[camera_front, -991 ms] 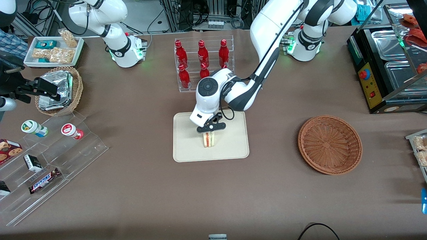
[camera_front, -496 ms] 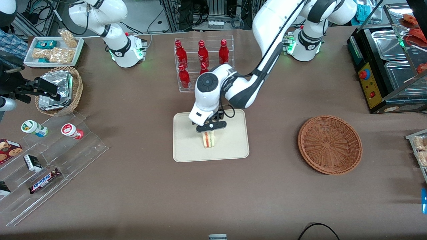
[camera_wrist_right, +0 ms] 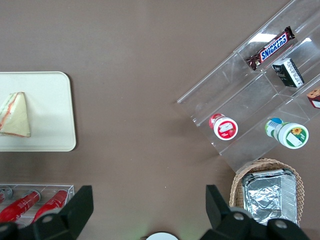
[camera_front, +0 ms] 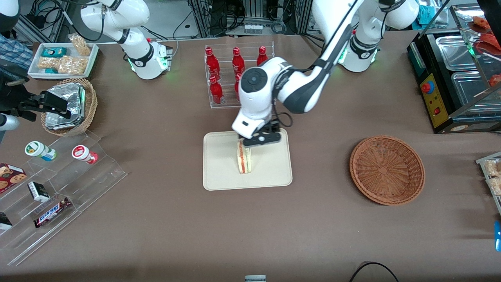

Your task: Place sandwich from basket to tray

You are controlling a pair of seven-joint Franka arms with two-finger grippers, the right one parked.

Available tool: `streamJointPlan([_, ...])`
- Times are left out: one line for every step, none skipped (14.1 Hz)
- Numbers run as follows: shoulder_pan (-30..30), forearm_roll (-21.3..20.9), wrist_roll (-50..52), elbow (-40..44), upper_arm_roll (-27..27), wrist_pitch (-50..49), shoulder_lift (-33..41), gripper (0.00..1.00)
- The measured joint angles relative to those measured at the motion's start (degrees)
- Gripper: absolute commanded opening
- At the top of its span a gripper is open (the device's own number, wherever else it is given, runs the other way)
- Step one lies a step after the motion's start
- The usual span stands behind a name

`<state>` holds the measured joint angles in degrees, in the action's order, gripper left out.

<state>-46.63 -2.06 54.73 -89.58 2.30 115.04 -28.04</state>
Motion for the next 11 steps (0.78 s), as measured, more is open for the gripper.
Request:
streamJointPlan([0.97,-0.05,-0.74,-0.51,0.78,-2.75,1.4,1.0])
streamJointPlan([2.8,-0.18,-1.87,-1.02,1.19,-4.55,2.93,1.0])
streamJointPlan([5.14,-0.22,-4.39,-1.89,1.3,-5.48,4.48,1.0])
streamJointPlan([7.4,-0.23,-7.6,-3.19,1.39,-5.79,5.98,1.0])
streamJointPlan([9.59,-0.23,-10.62,-4.83,1.46,-5.86,7.49,1.0])
streamJointPlan([11.64,-0.23,-13.45,-6.54,1.5,-5.86,9.02,1.0])
streamJointPlan([13.53,-0.23,-16.19,-8.22,1.53,-5.91,10.63,1.0])
streamJointPlan([15.21,-0.22,-18.78,-9.79,1.56,-6.24,12.31,1.0])
streamJointPlan([16.73,-0.22,-21.23,-10.95,1.58,-7.3,13.96,1.0])
streamJointPlan([18.27,-0.22,-23.52,-11.69,1.6,-8.73,15.48,1.0])
streamJointPlan([19.9,-0.22,-25.42,-12.08,1.6,-10.19,16.81,1.0])
